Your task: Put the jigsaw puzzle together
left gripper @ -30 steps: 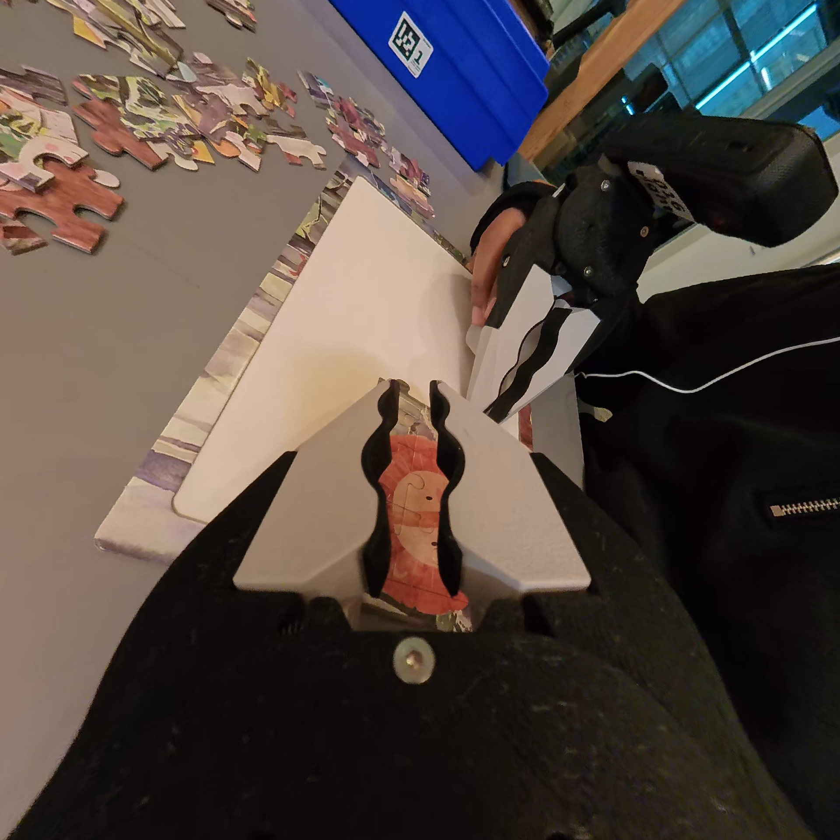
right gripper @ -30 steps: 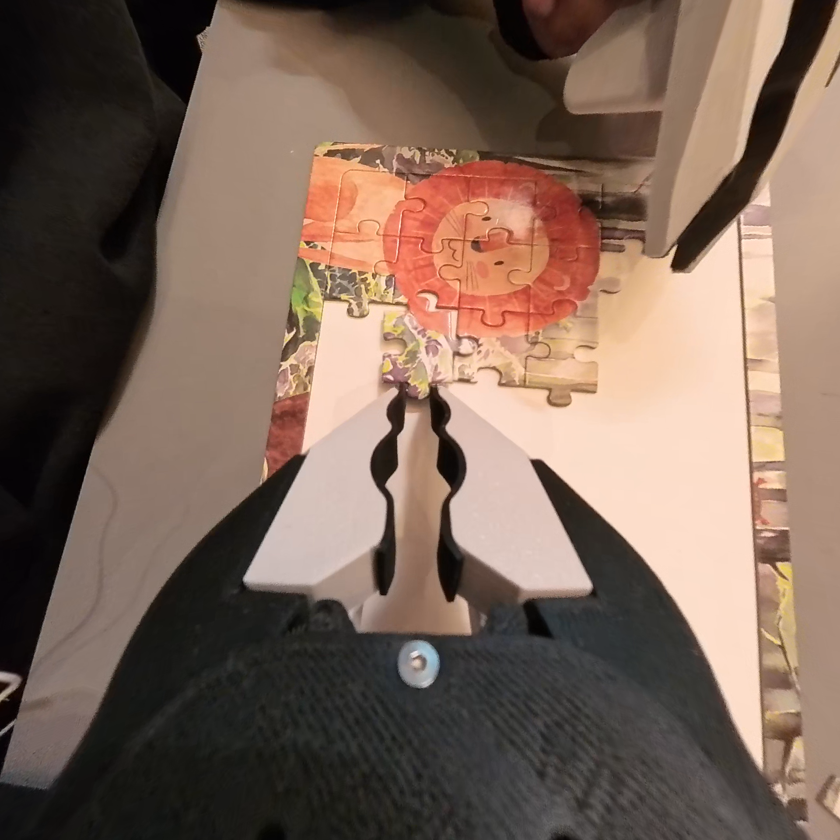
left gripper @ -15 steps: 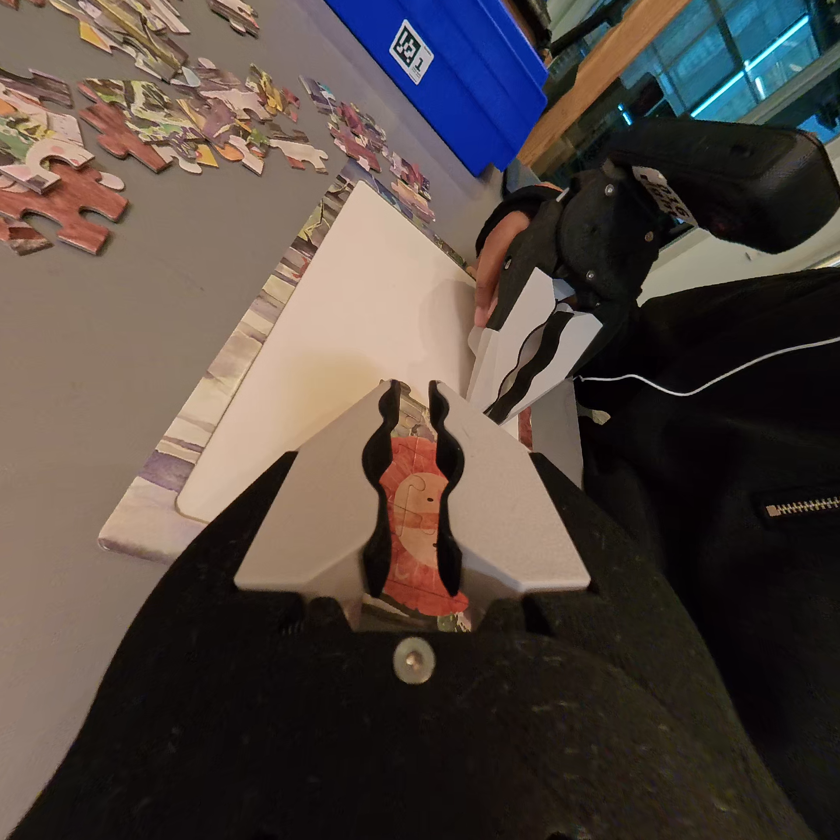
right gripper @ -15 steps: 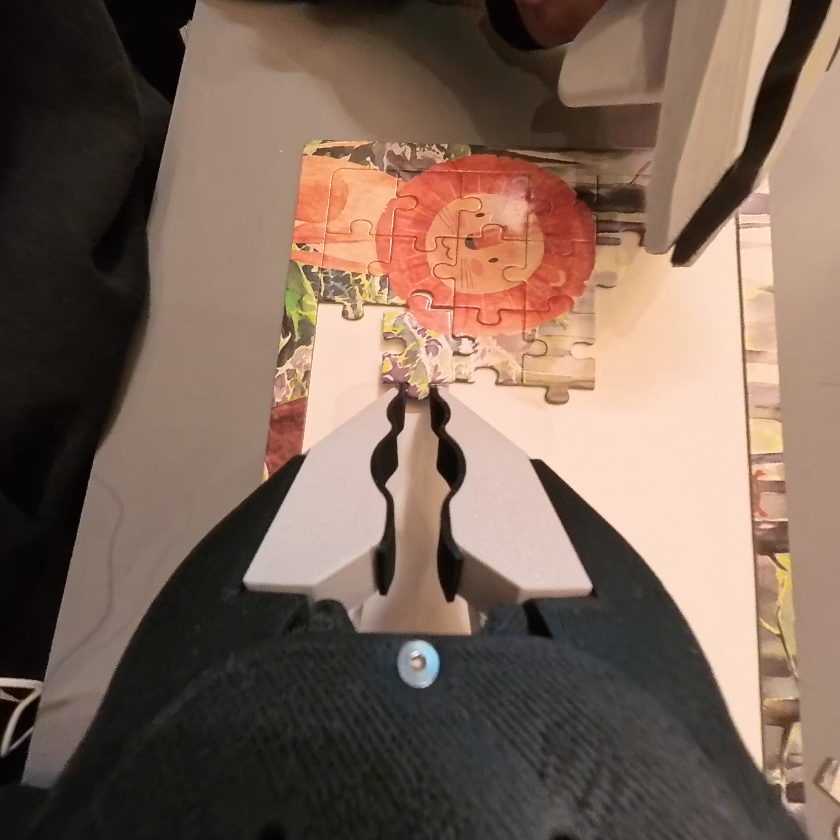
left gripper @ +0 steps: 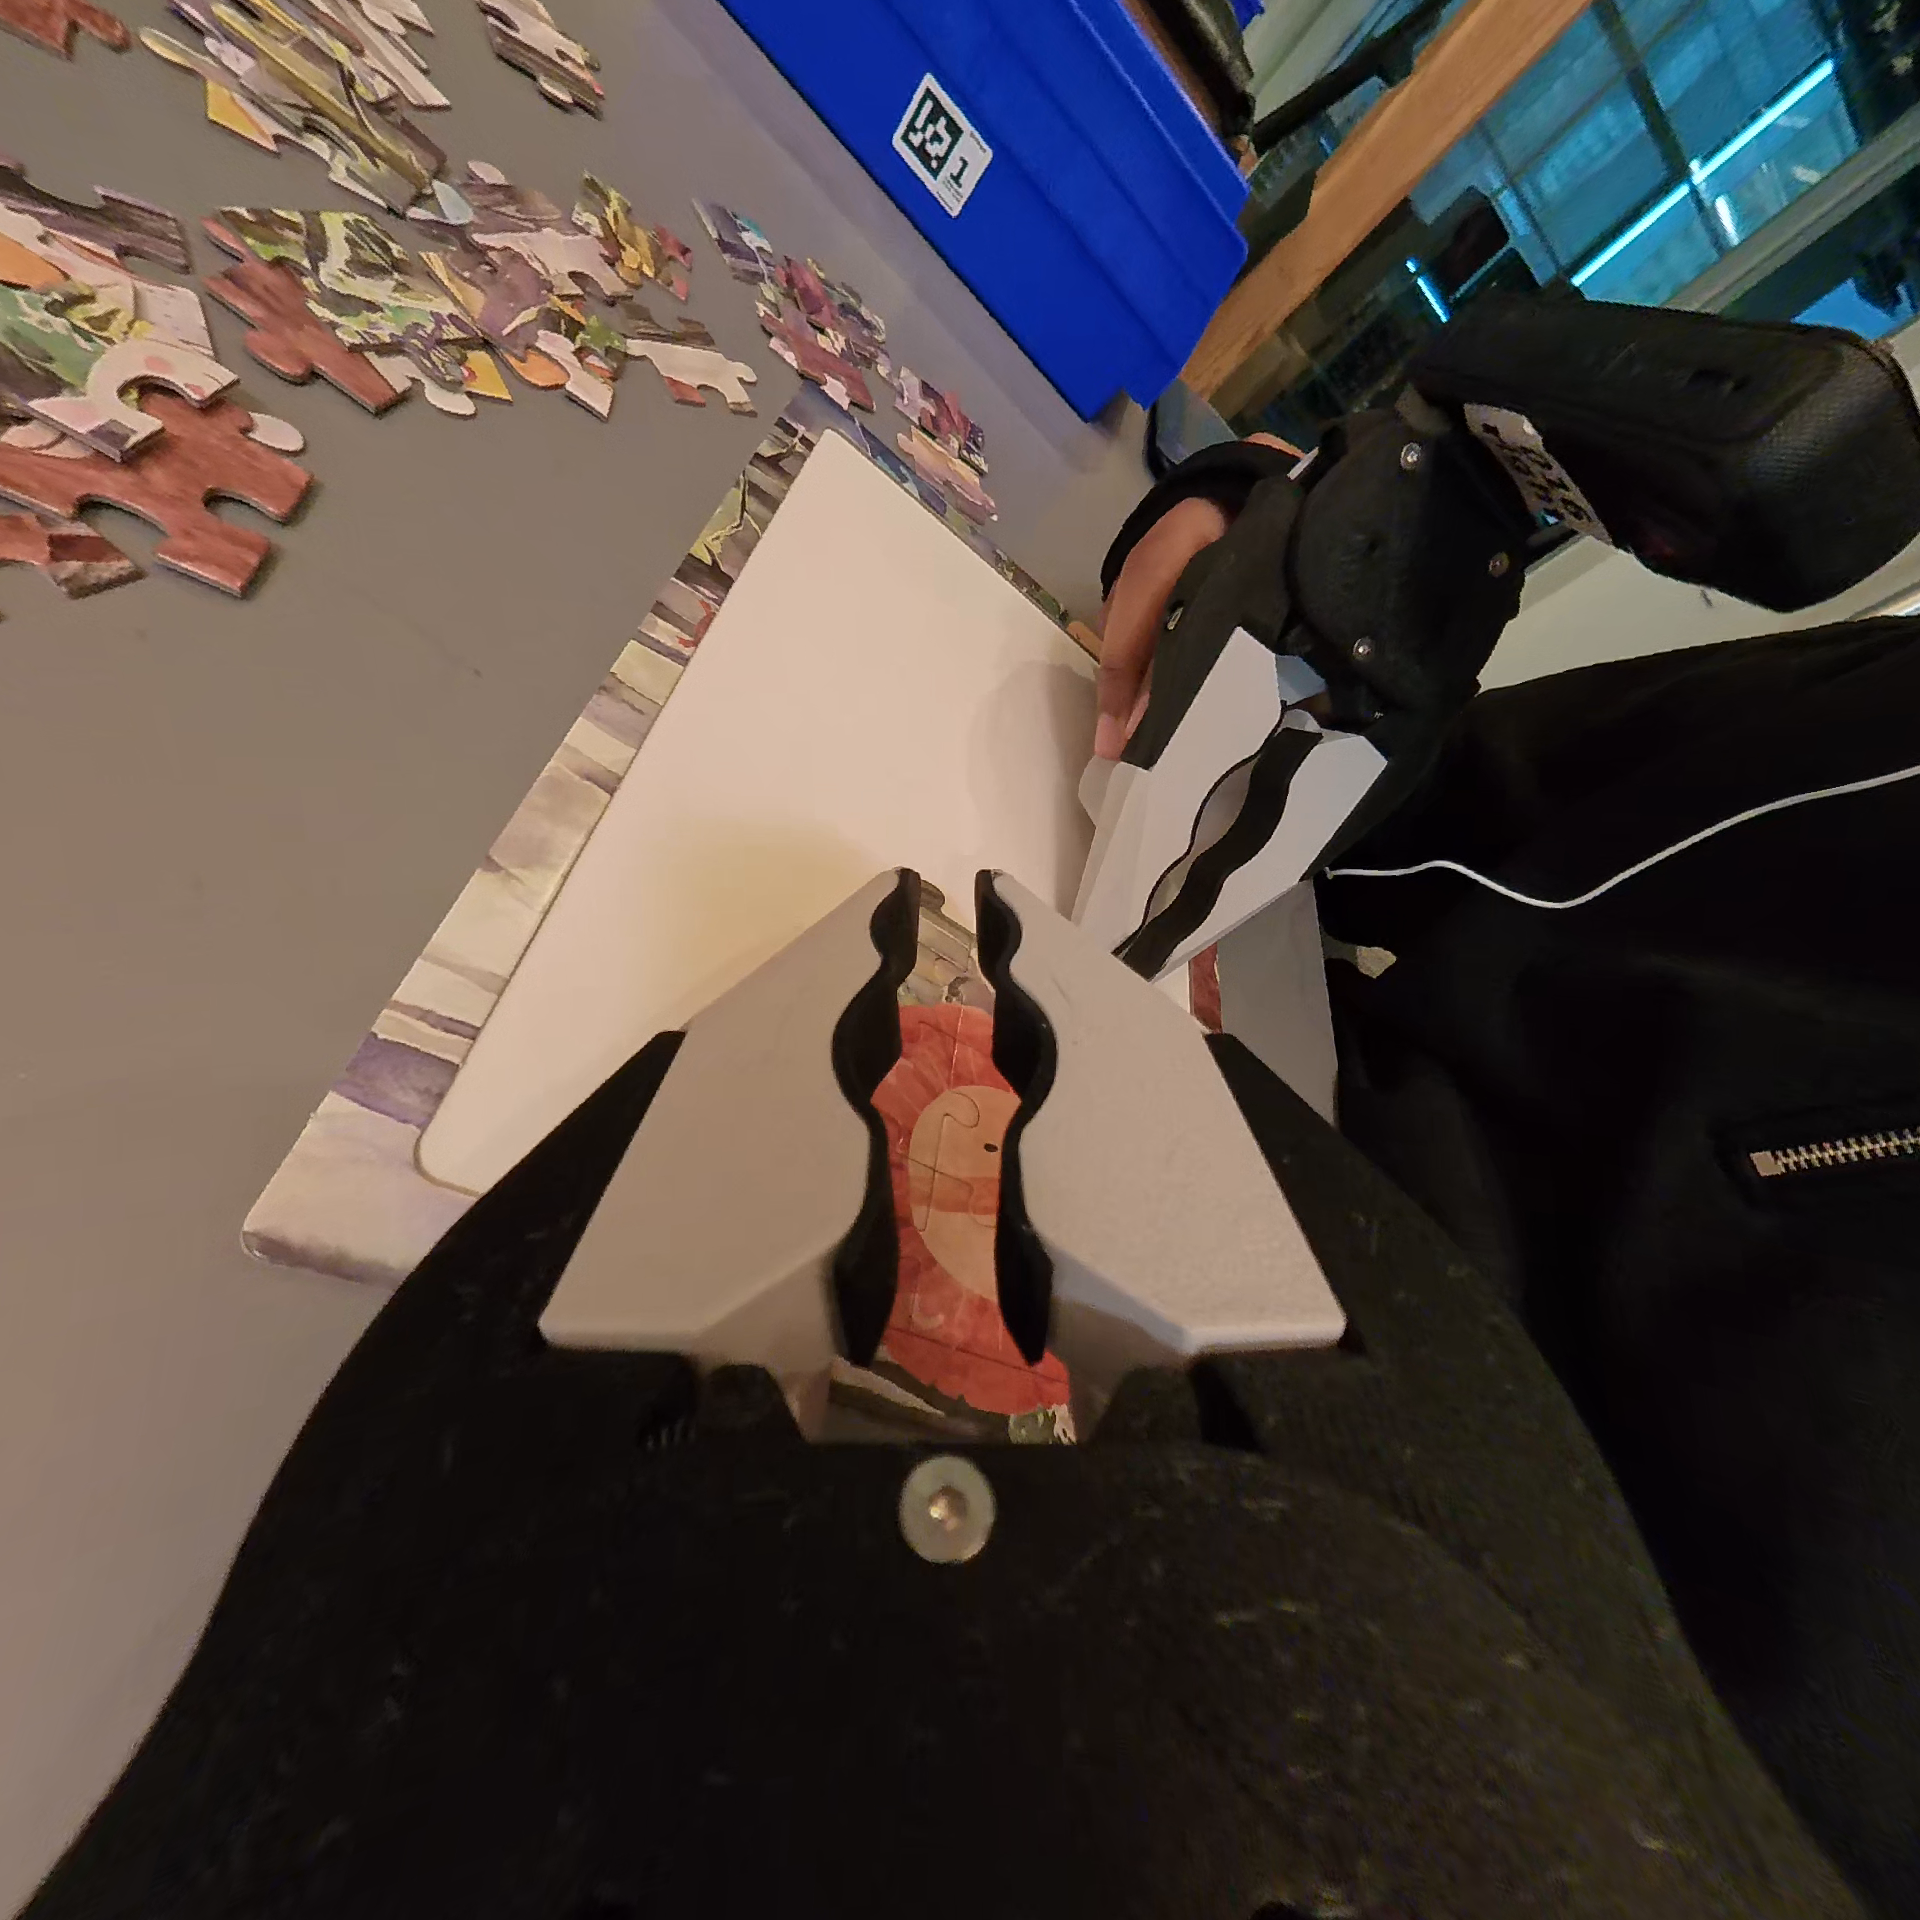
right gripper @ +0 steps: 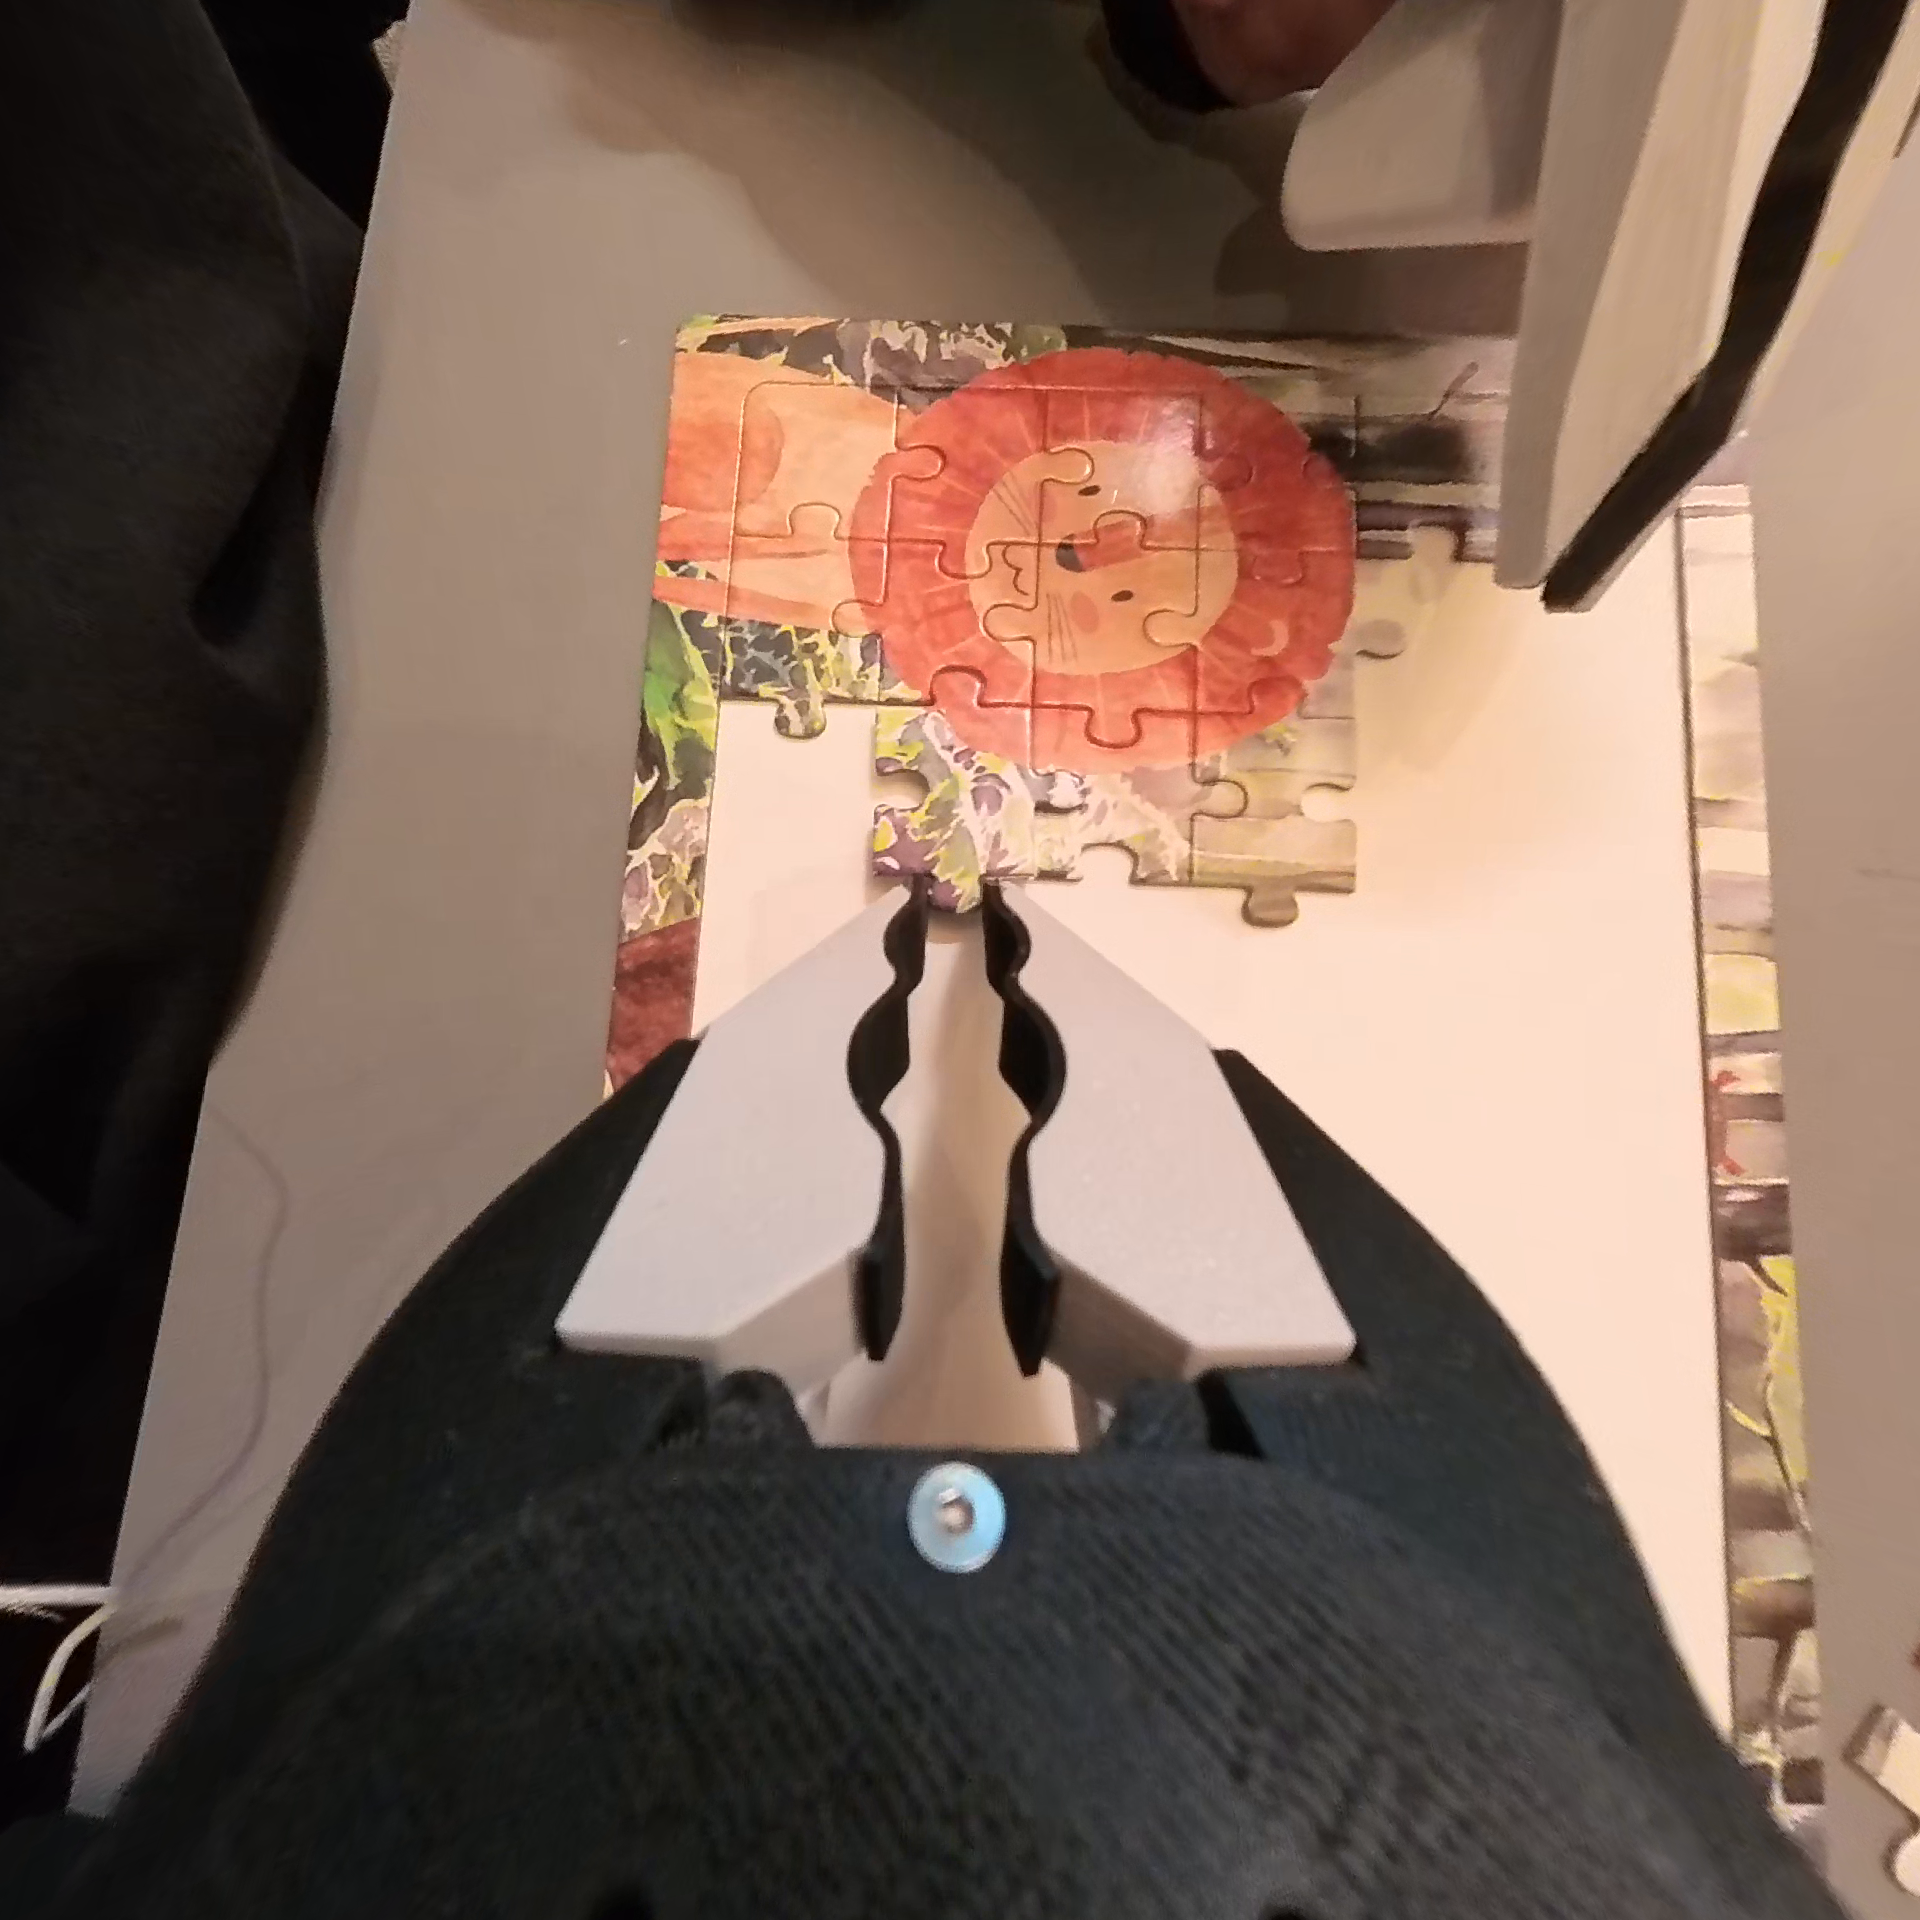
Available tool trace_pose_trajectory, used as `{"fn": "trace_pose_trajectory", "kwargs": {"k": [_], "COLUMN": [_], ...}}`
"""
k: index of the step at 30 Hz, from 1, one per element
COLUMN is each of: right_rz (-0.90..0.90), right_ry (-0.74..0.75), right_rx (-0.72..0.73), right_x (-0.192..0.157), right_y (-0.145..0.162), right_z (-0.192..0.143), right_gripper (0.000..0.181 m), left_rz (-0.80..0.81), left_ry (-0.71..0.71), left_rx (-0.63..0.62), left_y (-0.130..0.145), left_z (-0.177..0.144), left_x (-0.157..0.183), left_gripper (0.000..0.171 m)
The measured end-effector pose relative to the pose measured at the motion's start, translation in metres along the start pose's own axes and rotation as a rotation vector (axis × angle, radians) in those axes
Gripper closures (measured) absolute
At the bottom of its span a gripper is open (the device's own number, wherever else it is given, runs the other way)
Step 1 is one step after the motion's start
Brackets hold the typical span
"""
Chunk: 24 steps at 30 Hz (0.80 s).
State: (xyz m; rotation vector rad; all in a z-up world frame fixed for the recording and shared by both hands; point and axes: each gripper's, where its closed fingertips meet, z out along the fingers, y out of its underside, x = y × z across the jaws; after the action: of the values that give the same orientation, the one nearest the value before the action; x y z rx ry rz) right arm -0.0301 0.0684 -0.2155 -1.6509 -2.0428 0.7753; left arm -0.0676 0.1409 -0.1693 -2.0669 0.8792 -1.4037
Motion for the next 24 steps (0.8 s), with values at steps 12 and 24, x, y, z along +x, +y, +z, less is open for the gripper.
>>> {"fn": "trace_pose_trajectory", "kwargs": {"k": [12,24], "right_rz": [0.019,0.016], "right_ry": [-0.004,-0.035], "right_rx": [-0.005,0.002], "right_x": [-0.0010,-0.0054], "right_y": [-0.0010,0.0001], "right_z": [0.0006,-0.0006], "right_gripper": [0.171,0.166], "left_rz": [-0.002,-0.001], "left_ry": [-0.003,-0.003], "left_rx": [-0.003,-0.006], "left_y": [0.0007,0.0011], "left_z": [0.0002,0.0004], "left_x": [-0.0012,-0.0011], "left_gripper": [0.163,0.163]}}
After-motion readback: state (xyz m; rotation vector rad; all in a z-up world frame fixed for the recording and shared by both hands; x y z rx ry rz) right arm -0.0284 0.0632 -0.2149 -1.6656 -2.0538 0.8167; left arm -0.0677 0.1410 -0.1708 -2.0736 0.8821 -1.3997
